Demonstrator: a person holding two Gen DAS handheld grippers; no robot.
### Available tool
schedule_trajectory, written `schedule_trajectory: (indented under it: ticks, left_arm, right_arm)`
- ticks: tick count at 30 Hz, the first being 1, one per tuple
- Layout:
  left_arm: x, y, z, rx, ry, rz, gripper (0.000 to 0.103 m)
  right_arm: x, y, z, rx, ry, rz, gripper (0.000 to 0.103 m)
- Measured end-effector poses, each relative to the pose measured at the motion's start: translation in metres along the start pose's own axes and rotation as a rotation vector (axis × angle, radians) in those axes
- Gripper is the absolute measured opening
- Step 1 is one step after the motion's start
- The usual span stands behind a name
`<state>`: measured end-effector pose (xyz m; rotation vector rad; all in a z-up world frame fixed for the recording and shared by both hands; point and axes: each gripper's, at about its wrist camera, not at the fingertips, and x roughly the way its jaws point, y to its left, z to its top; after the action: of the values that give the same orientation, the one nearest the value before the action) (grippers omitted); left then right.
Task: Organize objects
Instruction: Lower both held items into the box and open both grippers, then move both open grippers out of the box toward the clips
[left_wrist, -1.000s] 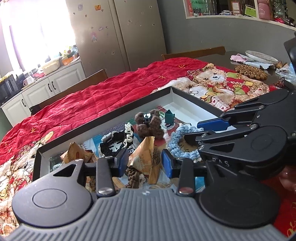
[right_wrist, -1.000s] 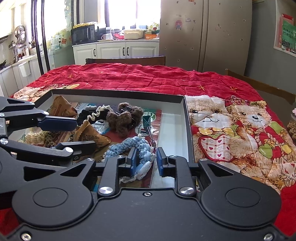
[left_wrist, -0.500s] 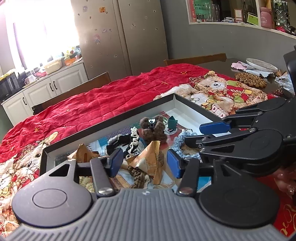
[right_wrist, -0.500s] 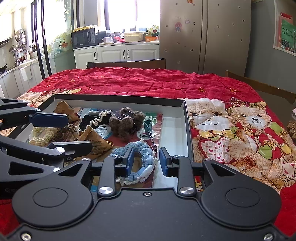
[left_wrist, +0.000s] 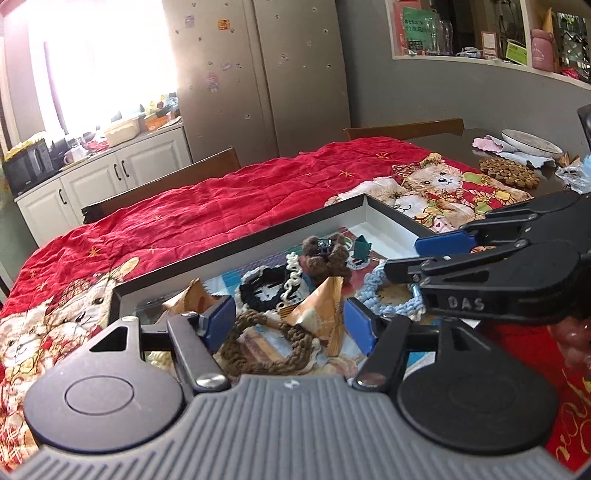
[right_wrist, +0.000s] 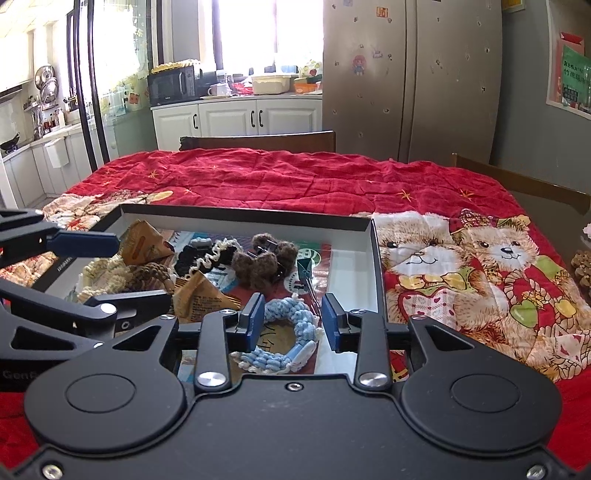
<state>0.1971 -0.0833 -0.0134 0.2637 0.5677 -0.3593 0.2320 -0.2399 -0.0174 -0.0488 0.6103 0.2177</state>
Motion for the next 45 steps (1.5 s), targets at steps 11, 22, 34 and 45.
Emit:
schedule_trajectory:
  ticks: [11,22,34,45]
  left_arm:
    - [-0.039,0.020,0.003,-0.052,-0.054,0.031,0.079]
    - [-0.088,0.032,-0.002,-0.076,-0.107,0.072,0.081]
    - [-0.120,0.038,-0.021,-0.130,-0.113,0.085,0.081]
    - [-0.115,0.021,-0.049,-0.122,-0.086,0.060,0.084]
  right_arm:
    - [-0.032,0.013,0.012,-0.033,-0.058,0.025,0.038]
    - [-0.081,0.024,0.014,-0.071,-0.118,0.040,0.044]
    - [-0.119,0.023,-0.008,-0.065,-0.140,0.054,0.051]
    - [-0.118,0.031,-0.045,-0.056,-0.106,0.048,0.064]
